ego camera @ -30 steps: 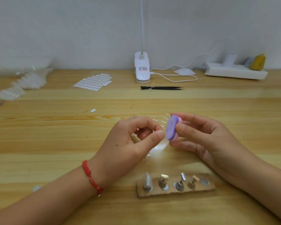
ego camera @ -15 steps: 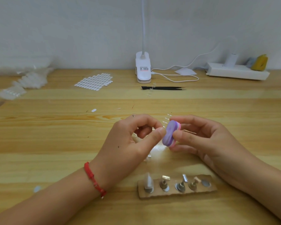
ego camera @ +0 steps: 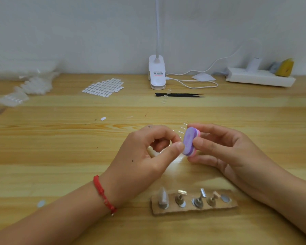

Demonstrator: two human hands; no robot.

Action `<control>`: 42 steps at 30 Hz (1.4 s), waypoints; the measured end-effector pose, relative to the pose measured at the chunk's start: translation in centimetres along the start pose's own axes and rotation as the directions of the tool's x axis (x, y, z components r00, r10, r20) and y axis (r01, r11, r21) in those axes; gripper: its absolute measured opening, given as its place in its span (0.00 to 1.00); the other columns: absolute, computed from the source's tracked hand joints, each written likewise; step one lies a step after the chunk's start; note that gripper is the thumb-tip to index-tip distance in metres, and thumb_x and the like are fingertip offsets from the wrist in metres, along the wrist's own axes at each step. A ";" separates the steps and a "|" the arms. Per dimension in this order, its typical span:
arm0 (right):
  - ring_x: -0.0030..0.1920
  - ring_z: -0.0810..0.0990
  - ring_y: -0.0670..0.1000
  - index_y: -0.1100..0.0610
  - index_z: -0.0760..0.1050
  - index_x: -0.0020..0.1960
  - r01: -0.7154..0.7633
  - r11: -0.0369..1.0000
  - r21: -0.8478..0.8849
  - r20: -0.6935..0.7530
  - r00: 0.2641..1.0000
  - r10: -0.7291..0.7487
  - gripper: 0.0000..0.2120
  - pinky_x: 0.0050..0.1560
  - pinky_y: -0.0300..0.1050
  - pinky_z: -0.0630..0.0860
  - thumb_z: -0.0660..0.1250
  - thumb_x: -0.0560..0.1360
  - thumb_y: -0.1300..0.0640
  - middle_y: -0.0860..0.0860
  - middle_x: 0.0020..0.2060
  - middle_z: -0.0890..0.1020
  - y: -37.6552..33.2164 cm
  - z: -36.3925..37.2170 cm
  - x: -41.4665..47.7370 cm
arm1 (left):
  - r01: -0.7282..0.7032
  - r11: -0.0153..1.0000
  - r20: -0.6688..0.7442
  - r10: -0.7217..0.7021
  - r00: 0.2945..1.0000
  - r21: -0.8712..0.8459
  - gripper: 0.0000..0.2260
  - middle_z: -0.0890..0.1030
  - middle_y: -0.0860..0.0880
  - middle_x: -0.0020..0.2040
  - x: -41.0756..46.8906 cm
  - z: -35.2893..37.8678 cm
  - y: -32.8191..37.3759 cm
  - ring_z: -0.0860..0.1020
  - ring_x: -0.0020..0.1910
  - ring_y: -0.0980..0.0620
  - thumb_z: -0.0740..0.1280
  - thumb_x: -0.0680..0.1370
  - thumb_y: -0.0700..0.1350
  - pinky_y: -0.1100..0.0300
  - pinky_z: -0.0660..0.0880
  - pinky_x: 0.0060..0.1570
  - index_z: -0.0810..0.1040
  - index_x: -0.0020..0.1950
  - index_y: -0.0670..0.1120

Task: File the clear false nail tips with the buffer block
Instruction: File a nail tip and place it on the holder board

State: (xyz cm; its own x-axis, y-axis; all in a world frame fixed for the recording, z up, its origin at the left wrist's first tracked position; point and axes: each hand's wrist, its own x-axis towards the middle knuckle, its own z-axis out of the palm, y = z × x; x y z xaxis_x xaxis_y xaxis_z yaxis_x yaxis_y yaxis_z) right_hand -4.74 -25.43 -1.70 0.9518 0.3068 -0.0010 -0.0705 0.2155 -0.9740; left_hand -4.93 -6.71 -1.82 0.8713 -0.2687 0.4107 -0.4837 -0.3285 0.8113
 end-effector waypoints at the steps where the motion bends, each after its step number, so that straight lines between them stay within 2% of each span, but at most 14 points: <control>1: 0.42 0.85 0.50 0.54 0.85 0.50 0.006 0.999 -0.034 0.026 1.000 -0.005 0.17 0.41 0.40 0.81 0.76 0.61 0.56 0.55 0.42 0.86 0.1 0.0 0.0 | 0.002 1.000 -0.010 -0.002 1.000 -0.008 0.05 0.66 0.56 0.30 0.0 0.0 0.0 0.68 0.33 0.57 0.67 0.72 0.47 0.63 0.66 0.39 0.78 0.37 0.49; 5: 0.46 0.85 0.52 0.53 0.84 0.52 0.013 0.994 -0.108 0.070 0.998 -0.005 0.20 0.44 0.41 0.81 0.79 0.62 0.52 0.54 0.46 0.86 0.2 -0.1 -0.2 | -0.001 1.000 -0.029 0.000 1.000 -0.016 0.05 0.66 0.55 0.30 0.1 -0.1 0.1 0.68 0.34 0.56 0.67 0.72 0.47 0.61 0.66 0.40 0.79 0.37 0.48; 9: 0.46 0.86 0.52 0.52 0.84 0.51 0.016 0.991 -0.131 0.088 0.996 -0.005 0.17 0.44 0.40 0.81 0.79 0.63 0.57 0.55 0.46 0.86 0.2 0.0 -0.2 | -0.003 0.999 -0.065 0.000 0.998 -0.035 0.05 0.66 0.54 0.30 0.1 -0.2 0.1 0.68 0.34 0.53 0.68 0.72 0.47 0.60 0.67 0.41 0.79 0.37 0.48; 14: 0.39 0.85 0.49 0.55 0.86 0.47 0.016 0.997 0.075 -0.062 0.998 -0.011 0.15 0.38 0.39 0.80 0.74 0.60 0.57 0.55 0.40 0.86 0.0 0.0 0.0 | 0.006 1.000 -0.004 -0.006 1.000 -0.023 0.04 0.66 0.56 0.28 0.0 0.0 0.1 0.68 0.33 0.58 0.68 0.72 0.48 0.64 0.65 0.40 0.79 0.37 0.50; 19: 0.43 0.86 0.52 0.53 0.85 0.48 0.030 0.991 -0.128 0.046 0.999 -0.024 0.15 0.41 0.40 0.81 0.76 0.61 0.57 0.55 0.43 0.86 -0.1 0.7 -0.4 | 0.003 0.999 -0.065 -0.006 0.998 -0.039 0.05 0.65 0.55 0.29 0.2 -0.2 0.1 0.67 0.33 0.56 0.68 0.72 0.47 0.64 0.66 0.39 0.79 0.37 0.49; 23: 0.38 0.85 0.49 0.53 0.86 0.44 0.034 0.999 0.034 -0.050 0.998 -0.032 0.14 0.37 0.37 0.80 0.74 0.59 0.56 0.54 0.39 0.86 -0.1 0.2 -0.1 | 0.027 0.998 -0.041 -0.029 0.999 -0.053 0.04 0.65 0.56 0.29 0.1 0.0 0.1 0.66 0.32 0.58 0.68 0.72 0.48 0.65 0.65 0.39 0.79 0.37 0.50; 28: 0.40 0.86 0.50 0.51 0.85 0.45 0.038 0.996 -0.083 0.008 0.999 -0.037 0.13 0.38 0.37 0.80 0.75 0.59 0.56 0.54 0.40 0.86 0.0 0.8 -0.4 | 0.018 0.997 -0.093 -0.024 0.995 -0.070 0.04 0.64 0.56 0.28 0.0 -0.1 0.1 0.65 0.30 0.60 0.69 0.71 0.48 0.70 0.64 0.37 0.79 0.36 0.52; 32: 0.39 0.86 0.49 0.52 0.86 0.42 0.033 0.999 0.025 -0.083 0.996 -0.031 0.13 0.36 0.37 0.80 0.75 0.58 0.57 0.55 0.39 0.86 -0.1 0.4 -0.2 | 0.079 0.989 -0.080 -0.089 0.993 -0.123 0.04 0.63 0.54 0.28 0.2 -0.2 -0.1 0.65 0.30 0.59 0.69 0.70 0.49 0.70 0.65 0.35 0.81 0.36 0.52; 36: 0.39 0.86 0.49 0.52 0.85 0.42 0.019 0.999 -0.028 -0.020 1.000 -0.020 0.13 0.36 0.37 0.80 0.75 0.58 0.57 0.55 0.39 0.86 -0.1 0.7 -0.4 | 0.073 0.989 -0.088 -0.084 0.993 -0.128 0.04 0.63 0.53 0.28 0.1 -0.2 -0.1 0.65 0.30 0.58 0.70 0.70 0.48 0.70 0.65 0.36 0.81 0.36 0.52; 40: 0.40 0.86 0.49 0.53 0.86 0.41 0.032 0.996 0.078 -0.102 0.994 -0.024 0.11 0.36 0.37 0.80 0.75 0.58 0.57 0.55 0.39 0.86 -0.1 0.3 -0.1 | 0.083 0.986 -0.078 -0.096 0.992 -0.147 0.05 0.63 0.52 0.29 0.2 -0.2 -0.2 0.65 0.30 0.58 0.73 0.72 0.46 0.70 0.65 0.35 0.81 0.36 0.49; 42: 0.40 0.86 0.50 0.52 0.85 0.41 0.025 0.998 0.053 -0.074 0.997 -0.021 0.11 0.35 0.38 0.80 0.75 0.58 0.57 0.55 0.39 0.86 -0.1 0.4 -0.1 | 0.082 0.985 -0.085 -0.096 0.992 -0.151 0.05 0.63 0.51 0.29 0.1 -0.3 -0.1 0.65 0.30 0.58 0.73 0.72 0.45 0.71 0.64 0.34 0.81 0.36 0.48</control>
State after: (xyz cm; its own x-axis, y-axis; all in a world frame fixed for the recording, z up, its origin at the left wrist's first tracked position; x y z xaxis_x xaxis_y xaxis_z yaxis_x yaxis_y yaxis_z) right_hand -4.93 -25.13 -1.52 0.9726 0.2324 0.0024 -0.0625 0.2715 -0.9604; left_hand -4.75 -6.45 -1.72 0.9174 -0.1580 0.3652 -0.3926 -0.2086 0.8958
